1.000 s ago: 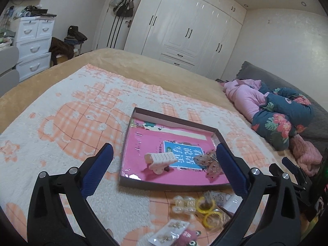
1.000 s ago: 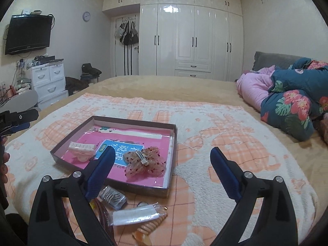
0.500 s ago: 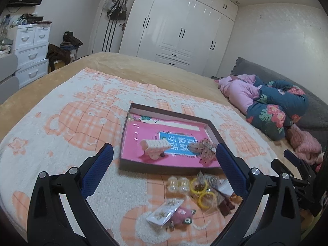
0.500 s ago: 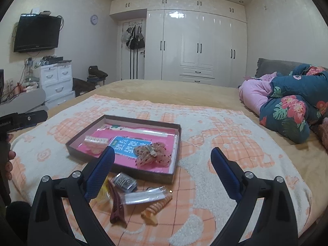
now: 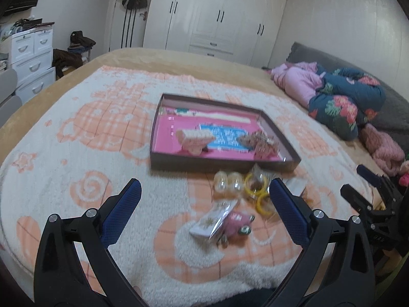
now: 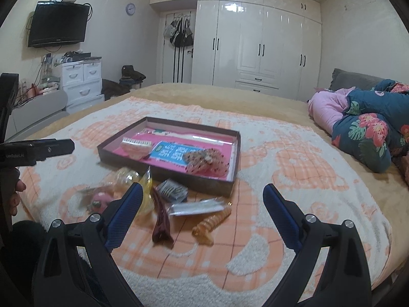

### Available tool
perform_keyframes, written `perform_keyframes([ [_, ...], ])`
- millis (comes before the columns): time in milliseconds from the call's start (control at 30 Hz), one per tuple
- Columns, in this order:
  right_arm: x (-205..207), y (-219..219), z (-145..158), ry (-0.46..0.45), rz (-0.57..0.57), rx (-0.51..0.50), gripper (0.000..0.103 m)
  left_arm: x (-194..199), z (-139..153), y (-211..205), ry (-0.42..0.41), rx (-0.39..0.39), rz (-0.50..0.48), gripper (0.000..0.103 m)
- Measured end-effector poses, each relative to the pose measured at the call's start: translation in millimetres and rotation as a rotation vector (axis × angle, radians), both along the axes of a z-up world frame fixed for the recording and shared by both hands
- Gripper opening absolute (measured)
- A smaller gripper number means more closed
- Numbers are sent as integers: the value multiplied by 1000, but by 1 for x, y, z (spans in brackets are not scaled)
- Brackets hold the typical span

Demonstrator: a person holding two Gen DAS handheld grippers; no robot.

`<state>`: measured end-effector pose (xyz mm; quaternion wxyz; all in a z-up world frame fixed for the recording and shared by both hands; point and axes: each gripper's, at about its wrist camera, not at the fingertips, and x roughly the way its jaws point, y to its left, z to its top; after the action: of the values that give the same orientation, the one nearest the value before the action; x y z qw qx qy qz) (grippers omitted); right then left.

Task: Organize jewelry
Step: 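Withdraw both tools from the box toward the remaining jewelry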

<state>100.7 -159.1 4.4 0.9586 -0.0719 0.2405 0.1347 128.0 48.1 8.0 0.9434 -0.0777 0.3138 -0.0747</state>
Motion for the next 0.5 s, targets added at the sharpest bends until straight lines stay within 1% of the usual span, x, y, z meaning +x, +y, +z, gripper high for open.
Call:
perform_keyframes([
  [133, -5, 4, -5, 13, 12, -11, 92, -3, -12, 0, 43, 8, -15, 92],
  [300, -9, 11, -14, 40, 41, -27, 92, -5, -19, 1, 74, 15, -26, 92],
  [500, -9, 15, -26, 77, 67, -30, 92, -4, -32, -4, 133, 40, -51, 92],
])
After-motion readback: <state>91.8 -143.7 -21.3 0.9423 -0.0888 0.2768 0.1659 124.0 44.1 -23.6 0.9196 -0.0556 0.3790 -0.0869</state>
